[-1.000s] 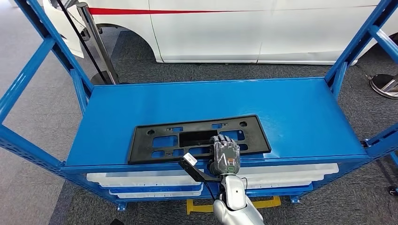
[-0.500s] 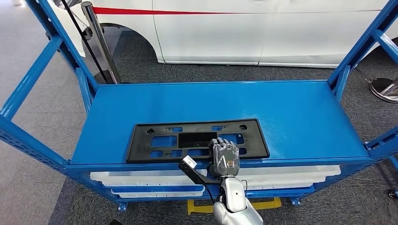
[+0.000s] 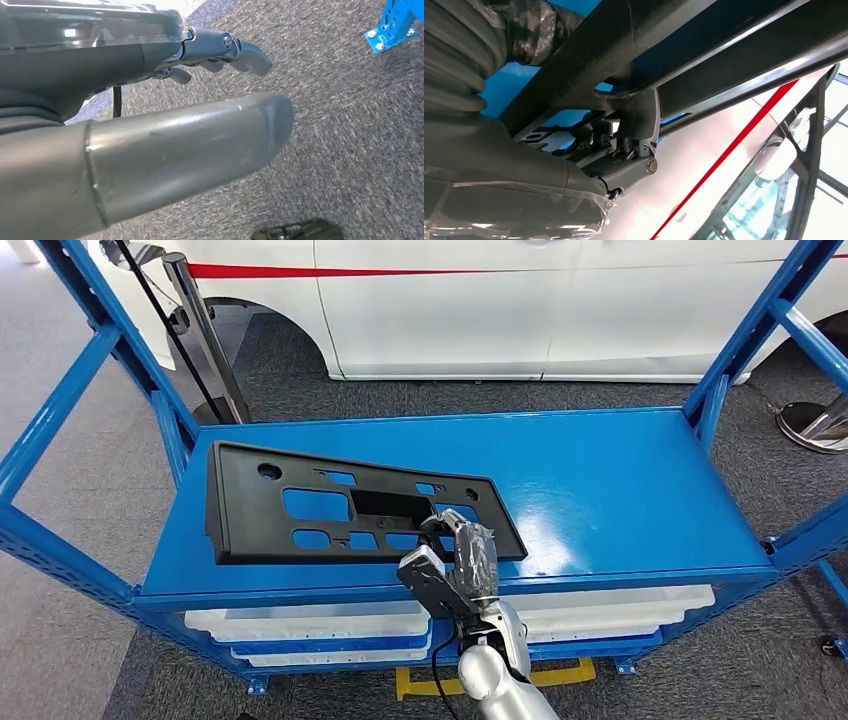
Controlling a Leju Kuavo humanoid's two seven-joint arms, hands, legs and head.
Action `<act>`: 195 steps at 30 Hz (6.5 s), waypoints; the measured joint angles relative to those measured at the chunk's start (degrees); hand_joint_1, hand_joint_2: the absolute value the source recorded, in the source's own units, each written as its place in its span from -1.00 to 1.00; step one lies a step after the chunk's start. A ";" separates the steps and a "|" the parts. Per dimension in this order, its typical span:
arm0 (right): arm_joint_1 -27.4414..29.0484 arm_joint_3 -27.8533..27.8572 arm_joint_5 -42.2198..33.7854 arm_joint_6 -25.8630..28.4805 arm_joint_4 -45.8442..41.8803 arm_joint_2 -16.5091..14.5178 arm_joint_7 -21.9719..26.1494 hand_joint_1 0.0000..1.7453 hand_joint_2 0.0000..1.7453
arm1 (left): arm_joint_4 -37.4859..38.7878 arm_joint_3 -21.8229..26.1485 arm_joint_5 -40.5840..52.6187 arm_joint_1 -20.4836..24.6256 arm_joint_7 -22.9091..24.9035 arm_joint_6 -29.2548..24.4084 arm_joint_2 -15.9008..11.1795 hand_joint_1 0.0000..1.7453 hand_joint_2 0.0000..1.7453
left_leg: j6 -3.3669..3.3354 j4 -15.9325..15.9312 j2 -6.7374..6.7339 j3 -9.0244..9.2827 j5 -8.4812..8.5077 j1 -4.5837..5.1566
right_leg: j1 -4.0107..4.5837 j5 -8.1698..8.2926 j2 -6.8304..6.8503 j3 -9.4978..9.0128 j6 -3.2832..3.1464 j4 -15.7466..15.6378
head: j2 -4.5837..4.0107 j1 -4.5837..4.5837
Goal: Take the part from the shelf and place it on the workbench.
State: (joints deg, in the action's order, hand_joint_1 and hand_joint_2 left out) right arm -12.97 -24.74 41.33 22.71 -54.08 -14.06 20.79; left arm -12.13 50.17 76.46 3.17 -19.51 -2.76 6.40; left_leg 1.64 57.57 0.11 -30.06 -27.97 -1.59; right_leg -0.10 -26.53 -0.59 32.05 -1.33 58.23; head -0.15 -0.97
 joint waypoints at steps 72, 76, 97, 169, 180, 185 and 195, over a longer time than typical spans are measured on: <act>33.98 -0.58 -47.13 -22.13 -43.55 10.98 19.06 1.00 1.00 | -0.08 10.41 -2.41 -0.80 0.08 -2.05 2.91 -1.00 1.00 | -3.76 -1.87 -0.90 -0.42 1.59 1.28 | -0.84 -7.95 0.73 6.60 2.41 16.39 | 0.00 0.10; 33.91 -0.57 -47.57 -23.04 -43.66 10.93 19.05 1.00 1.00 | -0.07 10.44 -2.26 -0.75 0.07 -2.02 2.93 -1.00 1.00 | -2.85 0.38 -0.92 -3.40 2.49 1.19 | -0.99 -4.32 0.78 -2.63 2.36 4.31 | 0.00 0.09; 35.41 3.93 -51.42 -32.58 -43.36 7.56 19.06 1.00 1.00 | -0.09 11.52 -2.05 -0.75 0.06 -1.09 2.43 -1.00 1.00 | -2.84 -2.64 1.61 3.43 -1.06 0.90 | -0.26 0.44 -3.74 3.62 1.49 2.25 | 0.00 0.13; 46.15 26.86 14.07 17.34 -56.96 -5.88 9.39 1.00 1.00 | -0.04 14.82 1.44 -0.66 -0.93 0.09 1.78 -1.00 1.00 | -2.21 -1.20 -5.71 1.83 -1.76 1.23 | -1.06 -1.61 4.00 0.93 2.50 1.76 | 0.00 0.38; 46.99 29.31 20.95 17.39 -57.33 -6.18 11.70 1.00 1.00 | -0.02 14.83 2.97 -0.73 -1.15 0.47 1.73 -1.00 1.00 | -0.65 14.32 -0.24 -4.68 -8.71 0.68 | -0.80 -0.91 -2.39 1.27 -0.25 0.82 | 0.00 0.35; 47.07 31.31 23.05 17.39 -56.42 -6.18 12.00 1.00 1.00 | -0.02 14.81 3.09 -0.77 -1.20 0.81 1.73 -1.00 1.00 | -1.13 0.59 4.72 0.89 -2.57 0.30 | -0.71 -0.94 -6.07 1.92 0.84 1.77 | 0.00 0.38; 48.03 34.89 24.97 17.40 -55.18 -6.16 10.86 1.00 1.00 | -0.02 14.90 3.46 -0.86 -1.29 0.69 1.61 -1.00 1.00 | -3.45 -0.55 -3.19 1.09 -1.79 1.01 | -0.78 -7.34 0.45 9.04 2.72 16.54 | 0.00 0.60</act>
State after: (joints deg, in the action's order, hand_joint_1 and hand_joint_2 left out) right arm 35.06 10.15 66.29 40.11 -109.26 -20.22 31.64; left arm -12.15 65.06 79.92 2.31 -20.80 -2.08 8.02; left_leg -1.82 57.02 -3.08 -28.96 -29.76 -0.58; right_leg -0.88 -33.86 -0.14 41.09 1.39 74.77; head -0.15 -0.37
